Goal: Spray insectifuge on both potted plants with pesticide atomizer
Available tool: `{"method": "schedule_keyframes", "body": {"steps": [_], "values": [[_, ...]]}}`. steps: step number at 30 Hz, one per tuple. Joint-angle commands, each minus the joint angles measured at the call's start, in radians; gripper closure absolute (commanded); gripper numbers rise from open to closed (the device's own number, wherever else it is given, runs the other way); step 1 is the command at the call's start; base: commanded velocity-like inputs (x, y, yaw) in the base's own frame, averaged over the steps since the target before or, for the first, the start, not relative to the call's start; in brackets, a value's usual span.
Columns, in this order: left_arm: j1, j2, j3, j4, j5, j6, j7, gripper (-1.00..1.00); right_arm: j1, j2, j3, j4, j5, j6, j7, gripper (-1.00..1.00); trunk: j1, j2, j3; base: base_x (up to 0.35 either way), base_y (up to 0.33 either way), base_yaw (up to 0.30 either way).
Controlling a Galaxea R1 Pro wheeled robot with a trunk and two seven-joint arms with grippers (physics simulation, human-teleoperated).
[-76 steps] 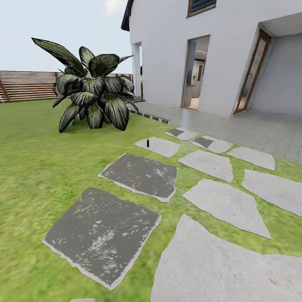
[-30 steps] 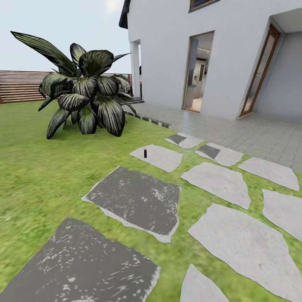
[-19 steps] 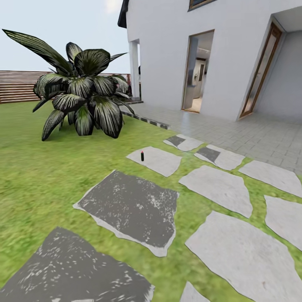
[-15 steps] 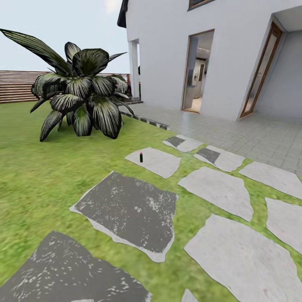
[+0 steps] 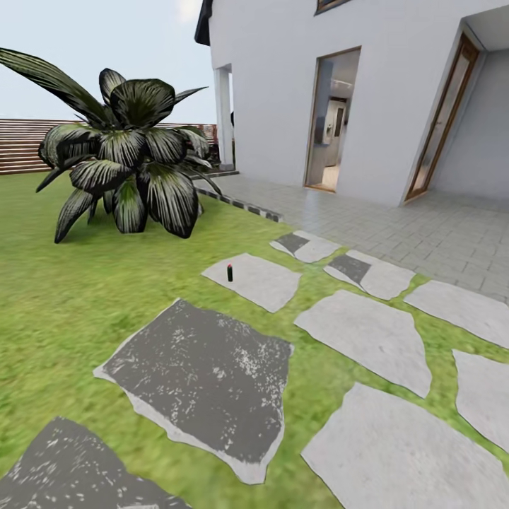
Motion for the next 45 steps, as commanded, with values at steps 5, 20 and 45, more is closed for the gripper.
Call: {"method": "schedule_keyframes", "body": {"steps": [5, 20, 45], "values": [[0.0, 0.0, 0.002, 0.001, 0.001, -0.003, 0.0, -1.0, -0.001, 0.0, 0.001, 0.001, 0.001, -0.003, -0.003, -1.0, 0.0, 0.0, -0.001, 0.332, -0.167, 0.0], [0.0, 0.0, 0.002, 0.001, 0.001, -0.003, 0.0, -1.0, -0.001, 0.0, 0.001, 0.001, 0.001, -0.003, -0.003, -1.0, 0.0, 0.0, -0.001, 0.332, -0.167, 0.0], [0.0, 0.0, 0.003, 0.001, 0.003, -0.003, 0.0, -1.0, -0.001, 0.0, 0.001, 0.0, -0.001, -0.003, -0.003, -1.0, 0.0, 0.0, -0.001, 0.331, -0.167, 0.0]]}}
